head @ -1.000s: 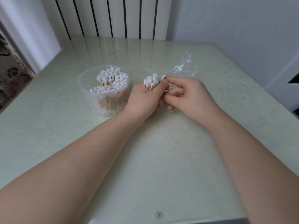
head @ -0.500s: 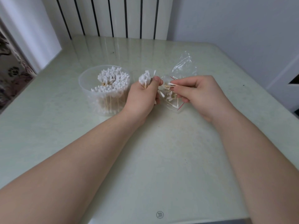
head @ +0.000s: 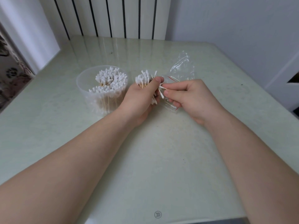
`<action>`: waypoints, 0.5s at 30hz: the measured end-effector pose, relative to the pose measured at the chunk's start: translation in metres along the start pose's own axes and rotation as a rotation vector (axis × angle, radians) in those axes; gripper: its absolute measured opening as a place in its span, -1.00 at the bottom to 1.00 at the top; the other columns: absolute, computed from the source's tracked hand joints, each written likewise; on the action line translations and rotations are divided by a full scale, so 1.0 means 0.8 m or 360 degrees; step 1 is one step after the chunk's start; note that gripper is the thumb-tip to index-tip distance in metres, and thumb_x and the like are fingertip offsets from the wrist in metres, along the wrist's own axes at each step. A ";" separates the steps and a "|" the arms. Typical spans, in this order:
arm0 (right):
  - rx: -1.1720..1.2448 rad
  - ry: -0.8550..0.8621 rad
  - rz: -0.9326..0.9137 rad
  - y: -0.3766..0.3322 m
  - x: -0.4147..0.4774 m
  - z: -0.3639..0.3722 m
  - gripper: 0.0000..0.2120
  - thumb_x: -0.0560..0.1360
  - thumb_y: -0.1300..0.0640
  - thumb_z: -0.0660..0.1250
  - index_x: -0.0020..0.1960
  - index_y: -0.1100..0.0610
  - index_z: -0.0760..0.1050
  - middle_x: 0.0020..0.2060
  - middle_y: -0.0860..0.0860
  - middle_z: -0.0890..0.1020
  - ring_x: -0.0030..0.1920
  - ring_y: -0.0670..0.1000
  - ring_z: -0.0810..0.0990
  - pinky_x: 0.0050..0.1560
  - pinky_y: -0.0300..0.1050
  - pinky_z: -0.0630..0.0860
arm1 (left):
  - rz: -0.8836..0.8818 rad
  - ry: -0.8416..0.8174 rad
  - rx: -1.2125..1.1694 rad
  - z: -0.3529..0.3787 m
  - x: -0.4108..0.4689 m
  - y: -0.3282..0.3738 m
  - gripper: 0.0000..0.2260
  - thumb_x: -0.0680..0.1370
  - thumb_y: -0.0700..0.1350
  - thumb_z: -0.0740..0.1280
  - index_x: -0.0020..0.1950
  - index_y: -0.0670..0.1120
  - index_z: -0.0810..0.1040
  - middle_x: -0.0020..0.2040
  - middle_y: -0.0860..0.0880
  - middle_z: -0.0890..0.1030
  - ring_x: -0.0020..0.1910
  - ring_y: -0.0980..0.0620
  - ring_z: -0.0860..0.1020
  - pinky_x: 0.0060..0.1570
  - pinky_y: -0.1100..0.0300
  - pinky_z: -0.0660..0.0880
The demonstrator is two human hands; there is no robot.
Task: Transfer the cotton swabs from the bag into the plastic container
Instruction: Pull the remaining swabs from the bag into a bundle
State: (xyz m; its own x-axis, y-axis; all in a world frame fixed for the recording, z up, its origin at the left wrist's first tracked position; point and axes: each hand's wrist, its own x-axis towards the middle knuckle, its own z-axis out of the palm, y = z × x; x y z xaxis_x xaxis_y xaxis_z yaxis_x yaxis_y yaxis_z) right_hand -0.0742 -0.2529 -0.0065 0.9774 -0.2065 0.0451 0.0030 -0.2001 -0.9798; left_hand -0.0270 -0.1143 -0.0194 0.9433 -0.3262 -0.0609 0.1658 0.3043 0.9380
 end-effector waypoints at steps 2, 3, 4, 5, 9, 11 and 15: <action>0.0028 0.0030 0.0046 -0.002 0.002 0.000 -0.76 0.49 0.36 0.39 0.02 0.07 0.68 -0.30 0.07 0.63 -0.32 -0.08 0.54 -0.29 -0.27 0.44 | 0.0007 -0.0008 0.0008 0.001 0.000 -0.002 -0.86 0.67 -0.14 0.30 -0.01 -0.13 0.61 -0.30 -0.06 0.52 -0.40 0.08 0.49 -0.38 0.30 0.45; 0.0047 0.0080 0.0080 -0.003 0.004 -0.001 -0.71 0.46 0.40 0.34 -0.01 0.08 0.70 -0.33 0.08 0.61 -0.34 -0.08 0.52 -0.34 -0.29 0.41 | 0.0017 -0.0013 0.0010 0.002 0.000 -0.002 -0.84 0.68 -0.13 0.27 -0.02 -0.12 0.60 -0.28 -0.05 0.55 -0.38 0.08 0.51 -0.35 0.29 0.46; 0.0070 0.0144 0.0109 -0.005 0.005 -0.002 -0.68 0.44 0.42 0.29 -0.06 0.09 0.71 -0.33 0.11 0.60 -0.36 -0.07 0.49 -0.38 -0.30 0.38 | 0.0027 -0.0013 0.0010 0.002 0.000 -0.003 -0.83 0.69 -0.13 0.25 -0.03 -0.11 0.59 -0.25 -0.03 0.57 -0.35 0.08 0.55 -0.31 0.27 0.48; 0.0094 0.0207 0.0127 -0.006 0.006 -0.004 -0.66 0.41 0.42 0.25 -0.12 0.09 0.71 -0.30 0.16 0.60 -0.37 -0.04 0.45 -0.41 -0.29 0.35 | 0.0030 -0.0006 0.0000 0.003 0.000 -0.003 -0.82 0.70 -0.13 0.23 -0.04 -0.10 0.57 -0.24 -0.02 0.58 -0.31 0.08 0.57 -0.27 0.24 0.50; 0.0250 0.0330 0.0124 -0.007 0.009 -0.010 -0.61 0.34 0.48 0.20 -0.23 0.13 0.72 -0.21 0.16 0.69 -0.23 0.12 0.32 -0.40 -0.17 0.23 | 0.0004 0.0153 -0.0035 0.007 0.002 -0.003 -0.86 0.69 -0.18 0.23 -0.04 -0.11 0.54 -0.42 0.03 0.40 -0.44 0.07 0.45 -0.32 0.16 0.48; 0.0310 0.0318 0.0093 -0.007 0.008 -0.012 -0.64 0.35 0.50 0.25 -0.16 0.15 0.72 -0.31 0.05 0.70 -0.22 0.12 0.35 -0.38 -0.18 0.28 | 0.0031 0.0188 0.0121 0.006 0.001 -0.004 -0.86 0.66 -0.12 0.30 -0.04 -0.14 0.59 -0.46 0.05 0.34 -0.50 0.06 0.34 -0.38 0.17 0.40; 0.0378 0.0243 -0.0010 -0.006 0.005 -0.010 -0.78 0.44 0.41 0.42 0.03 0.19 0.67 -0.31 0.13 0.65 -0.23 0.09 0.51 -0.21 -0.21 0.47 | 0.0144 0.0048 0.0377 0.003 0.000 -0.007 -0.60 0.60 0.07 0.39 0.07 -0.31 0.62 -0.39 -0.02 0.35 -0.44 0.02 0.35 -0.36 0.14 0.41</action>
State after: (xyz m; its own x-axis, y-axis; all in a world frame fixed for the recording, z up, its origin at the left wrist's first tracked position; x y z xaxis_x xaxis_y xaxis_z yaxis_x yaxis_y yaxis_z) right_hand -0.0721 -0.2605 -0.0004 0.9340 -0.3517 0.0629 0.0762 0.0242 -0.9968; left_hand -0.0288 -0.1176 -0.0236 0.9600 -0.2794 0.0201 0.0118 0.1119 0.9936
